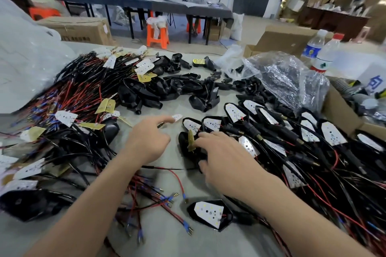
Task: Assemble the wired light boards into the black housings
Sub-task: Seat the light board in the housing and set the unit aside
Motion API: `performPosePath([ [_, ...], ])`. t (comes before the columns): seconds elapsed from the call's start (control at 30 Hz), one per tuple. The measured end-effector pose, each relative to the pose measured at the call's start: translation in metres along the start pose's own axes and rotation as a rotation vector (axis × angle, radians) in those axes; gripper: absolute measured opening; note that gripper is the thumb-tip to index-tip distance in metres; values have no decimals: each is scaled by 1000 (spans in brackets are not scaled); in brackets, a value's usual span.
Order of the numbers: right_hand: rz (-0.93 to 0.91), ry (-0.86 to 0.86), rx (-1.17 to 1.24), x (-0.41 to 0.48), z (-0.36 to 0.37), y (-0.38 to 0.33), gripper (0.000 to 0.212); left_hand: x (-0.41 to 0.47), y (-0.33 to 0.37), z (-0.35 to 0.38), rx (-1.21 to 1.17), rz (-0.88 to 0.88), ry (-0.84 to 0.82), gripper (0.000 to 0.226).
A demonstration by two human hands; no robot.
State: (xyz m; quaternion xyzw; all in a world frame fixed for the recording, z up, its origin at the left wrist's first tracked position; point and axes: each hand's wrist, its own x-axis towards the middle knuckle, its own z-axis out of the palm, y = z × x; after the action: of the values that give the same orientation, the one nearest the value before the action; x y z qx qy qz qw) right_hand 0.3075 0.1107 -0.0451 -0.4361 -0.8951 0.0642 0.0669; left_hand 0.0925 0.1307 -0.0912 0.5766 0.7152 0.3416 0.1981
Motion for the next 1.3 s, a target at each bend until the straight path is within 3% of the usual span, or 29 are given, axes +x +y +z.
performPosePath([
  [0.1,-9,-46,25,19,3,-13,22,-4,-11,-20,462,-101,49,34],
  [0.17,-20,-57,-3,31,3,-22,10,-6,-12,-22,572,-166,1,22],
  [0.27,-74,-36,-209,47,1,-36,13,-6,-10,-25,580,-224,-24,15],
  [0.37,-58,23,-115,58,0,-49,11,-4,-11,-35,130,-181,76,12],
  [0.5,112,-61,547,71,-6,-62,33,-4,10,-46,-711,-130,244,18],
  [0.6,172,-63,871,78,-8,-68,24,-3,22,-53,-829,-113,213,16],
  [0.73,290,81,1295,82,-7,-66,23,-11,11,-55,-573,-67,81,25],
  [0.87,432,376,1335,88,-18,-41,25,-25,-16,-63,-97,-131,-183,23],
  [1.03,510,482,1357,83,-17,-12,23,-1,-16,-77,16,-146,46,20],
  [1.13,435,416,1496,74,-2,-16,23,31,-9,-60,97,-55,119,38],
  [1.3,350,362,1603,63,20,-15,27,88,-7,-49,382,46,23,63],
])
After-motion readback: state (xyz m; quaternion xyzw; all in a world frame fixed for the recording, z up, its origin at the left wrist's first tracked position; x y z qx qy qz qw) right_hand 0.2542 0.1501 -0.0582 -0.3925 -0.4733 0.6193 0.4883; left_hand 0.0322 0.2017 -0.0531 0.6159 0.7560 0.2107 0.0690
